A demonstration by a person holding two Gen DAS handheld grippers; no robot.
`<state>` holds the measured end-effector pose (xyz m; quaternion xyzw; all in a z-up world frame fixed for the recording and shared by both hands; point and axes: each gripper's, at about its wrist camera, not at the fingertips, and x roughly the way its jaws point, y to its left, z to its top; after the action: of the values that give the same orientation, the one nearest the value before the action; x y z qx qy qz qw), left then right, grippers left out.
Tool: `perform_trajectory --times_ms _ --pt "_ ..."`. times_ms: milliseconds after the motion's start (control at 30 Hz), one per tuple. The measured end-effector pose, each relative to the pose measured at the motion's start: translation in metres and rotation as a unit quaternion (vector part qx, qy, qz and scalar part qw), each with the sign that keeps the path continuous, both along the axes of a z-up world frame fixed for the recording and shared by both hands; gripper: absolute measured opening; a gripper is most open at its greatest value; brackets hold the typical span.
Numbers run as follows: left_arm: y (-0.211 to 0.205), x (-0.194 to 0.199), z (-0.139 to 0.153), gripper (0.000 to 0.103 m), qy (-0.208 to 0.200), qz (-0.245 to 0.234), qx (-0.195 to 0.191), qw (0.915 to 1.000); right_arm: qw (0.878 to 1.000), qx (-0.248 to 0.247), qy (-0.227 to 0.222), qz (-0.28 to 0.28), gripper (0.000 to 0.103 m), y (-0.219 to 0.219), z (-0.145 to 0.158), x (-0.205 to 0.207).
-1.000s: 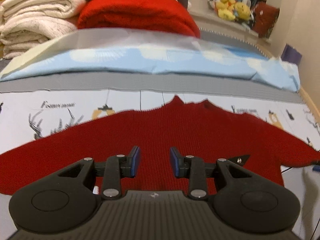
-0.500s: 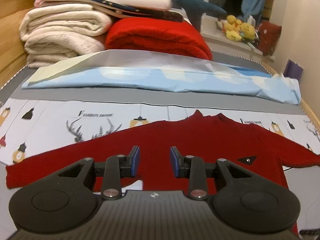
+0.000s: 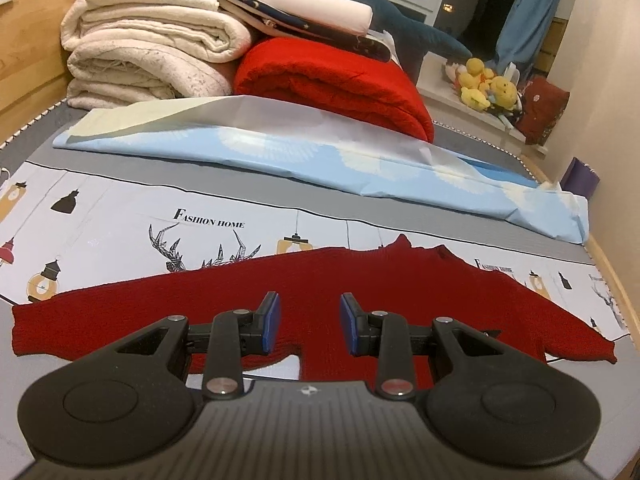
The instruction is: Fold small clothes
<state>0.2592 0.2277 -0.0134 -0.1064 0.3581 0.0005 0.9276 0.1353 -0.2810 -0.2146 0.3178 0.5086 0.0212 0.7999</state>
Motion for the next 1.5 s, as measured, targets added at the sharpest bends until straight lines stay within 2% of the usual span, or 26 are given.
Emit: perform_trajectory --times_ms 167,300,367,400,433,500,567,633,700,733,767,833,900,1000,1033,1067,1100,1167,1200,1333,1400,1500 --pt "0.009 0.001 0.001 0.036 -0.001 -0.005 -0.004 1.0 1.0 0.02 -0.008 -0.017 0.048 0.008 0.008 -0.003" --pt "0.016 -0.001 0.001 0.036 -0.001 0.002 -0.014 0.9999 0.999 0.034 -0.015 0.02 0.047 0.019 0.01 0.009" --pt "0.018 -0.002 0.002 0.036 -0.001 0.006 -0.021 0.9998 0.999 0.023 -0.016 0.037 0.045 0.028 0.013 0.01" --pt "0.019 -0.002 0.002 0.036 -0.001 0.007 -0.023 0.9997 0.999 0.012 -0.017 0.045 0.034 0.032 0.016 0.01" --pt "0.018 -0.002 0.002 0.036 0.0 0.006 -0.024 0.9997 0.999 -0.001 -0.015 0.05 0.017 0.033 0.019 0.01" --pt "0.015 -0.003 0.002 0.036 0.001 0.0 -0.021 0.9998 0.999 0.006 -0.019 0.041 0.014 0.019 0.026 0.004" --pt "0.011 -0.002 0.001 0.036 0.002 -0.007 -0.016 0.9999 0.999 -0.019 -0.018 0.033 0.013 0.0 0.038 0.003" --pt "0.006 -0.003 -0.001 0.036 0.004 -0.015 -0.008 0.9998 0.998 -0.057 0.003 0.032 0.013 -0.021 0.043 0.002" --pt "0.002 -0.004 -0.004 0.036 0.006 -0.023 0.0 0.9997 0.991 -0.122 0.038 0.04 0.012 -0.047 0.043 -0.009" --pt "-0.001 -0.005 -0.006 0.036 0.008 -0.027 0.005 0.9996 0.985 -0.16 0.058 0.041 0.012 -0.062 0.039 -0.014" --pt "-0.003 -0.005 -0.007 0.036 0.01 -0.031 0.01 0.9994 0.981 -0.175 0.069 0.037 0.012 -0.074 0.034 -0.018" --pt "-0.008 -0.005 -0.01 0.036 0.014 -0.036 0.015 0.9991 0.982 -0.167 0.081 0.028 0.013 -0.088 0.023 -0.024" --pt "-0.011 -0.006 -0.014 0.036 0.019 -0.04 0.018 0.9989 0.979 -0.181 0.085 0.026 0.014 -0.088 0.015 -0.026" --pt "-0.017 -0.007 -0.016 0.036 0.022 -0.048 0.026 0.9983 0.982 -0.18 0.058 0.024 0.018 -0.08 0.011 -0.03" --pt "-0.019 -0.007 -0.017 0.036 0.022 -0.051 0.029 0.9981 0.982 -0.177 0.056 0.02 0.034 -0.08 0.008 -0.032" --pt "-0.02 -0.008 -0.017 0.036 0.022 -0.053 0.031 0.9979 0.983 -0.175 0.062 0.012 0.042 -0.08 0.004 -0.035" --pt "-0.021 -0.008 -0.018 0.037 0.023 -0.054 0.033 0.9977 0.983 -0.172 0.069 0.008 0.045 -0.079 -0.001 -0.036" --pt "-0.021 -0.007 -0.019 0.038 0.024 -0.054 0.034 0.9977 0.982 -0.175 0.068 0.008 0.034 -0.081 -0.005 -0.038" --pt "-0.02 -0.007 -0.02 0.038 0.025 -0.054 0.034 0.9976 0.984 -0.165 0.064 0.009 0.011 -0.084 -0.003 -0.039" --pt "-0.018 -0.003 -0.02 0.038 0.027 -0.055 0.034 0.9975 0.981 -0.188 0.051 -0.022 0.01 -0.092 0.012 -0.043" --pt "-0.018 -0.001 -0.02 0.038 0.029 -0.056 0.032 0.9975 0.978 -0.199 0.061 -0.008 0.01 -0.087 0.01 -0.042" --pt "-0.017 -0.002 -0.019 0.038 0.028 -0.058 0.03 0.9975 0.967 -0.248 0.062 -0.012 0.013 -0.074 0.015 -0.036"
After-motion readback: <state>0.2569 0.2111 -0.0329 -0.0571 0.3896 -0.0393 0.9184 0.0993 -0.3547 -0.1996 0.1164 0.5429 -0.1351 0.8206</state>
